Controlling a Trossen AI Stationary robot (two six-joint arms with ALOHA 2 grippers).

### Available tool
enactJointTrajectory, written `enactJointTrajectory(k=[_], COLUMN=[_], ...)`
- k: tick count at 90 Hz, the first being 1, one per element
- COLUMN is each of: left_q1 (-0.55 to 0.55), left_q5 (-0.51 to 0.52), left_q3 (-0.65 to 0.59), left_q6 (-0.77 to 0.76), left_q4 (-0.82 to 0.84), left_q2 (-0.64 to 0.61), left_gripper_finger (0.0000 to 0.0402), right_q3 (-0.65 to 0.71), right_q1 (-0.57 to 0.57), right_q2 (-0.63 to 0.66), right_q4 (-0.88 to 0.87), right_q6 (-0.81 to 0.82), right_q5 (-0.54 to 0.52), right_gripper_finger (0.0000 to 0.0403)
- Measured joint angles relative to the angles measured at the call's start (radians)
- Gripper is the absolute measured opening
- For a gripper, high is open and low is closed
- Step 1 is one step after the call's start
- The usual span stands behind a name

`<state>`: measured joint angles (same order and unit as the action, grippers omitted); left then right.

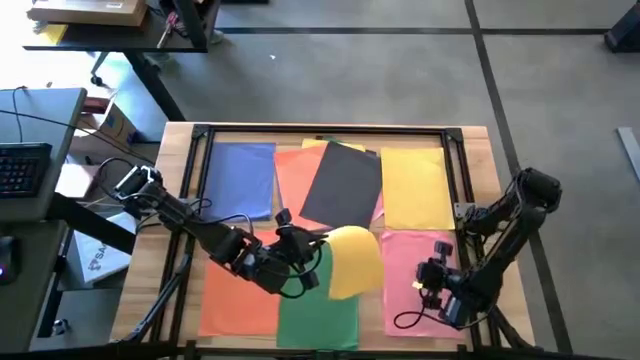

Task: Organize paper
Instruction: Stack the yellow paper under the colored papers on the right yellow paper

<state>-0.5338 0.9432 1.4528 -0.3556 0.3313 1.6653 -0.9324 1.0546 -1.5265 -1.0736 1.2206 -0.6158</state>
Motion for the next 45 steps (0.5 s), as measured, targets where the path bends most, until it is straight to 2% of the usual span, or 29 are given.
enactJointTrajectory(k=[15, 24, 36, 45], left_q1=[0.021, 0.065, 0.161, 0.251], left_q5=[0.041, 0.094, 0.046, -0.008], left_q3=[0.0, 0.0, 0.04, 0.12], left_q6=[0.03, 0.146, 0.379, 0.518], left_q4=[-0.032, -0.177, -0.472, -0.558], left_q2=[0.031, 0.097, 0.19, 0.236], left_gripper_finger=[0.0, 0.0, 0.0, 0.0], right_q3=[-0.164, -0.241, -0.357, -0.435], right_q1=[0.0, 0.0, 0.005, 0.024], right_q2=[0.002, 0.002, 0.002, 0.002], right_q4=[-0.041, -0.056, -0.189, -0.296], right_q6=[-0.169, -0.228, -0.17, -0.027], right_q5=[-0.146, -0.225, -0.189, -0.096], right_gripper_finger=[0.0085, 0.0115, 0.0152, 0.0165])
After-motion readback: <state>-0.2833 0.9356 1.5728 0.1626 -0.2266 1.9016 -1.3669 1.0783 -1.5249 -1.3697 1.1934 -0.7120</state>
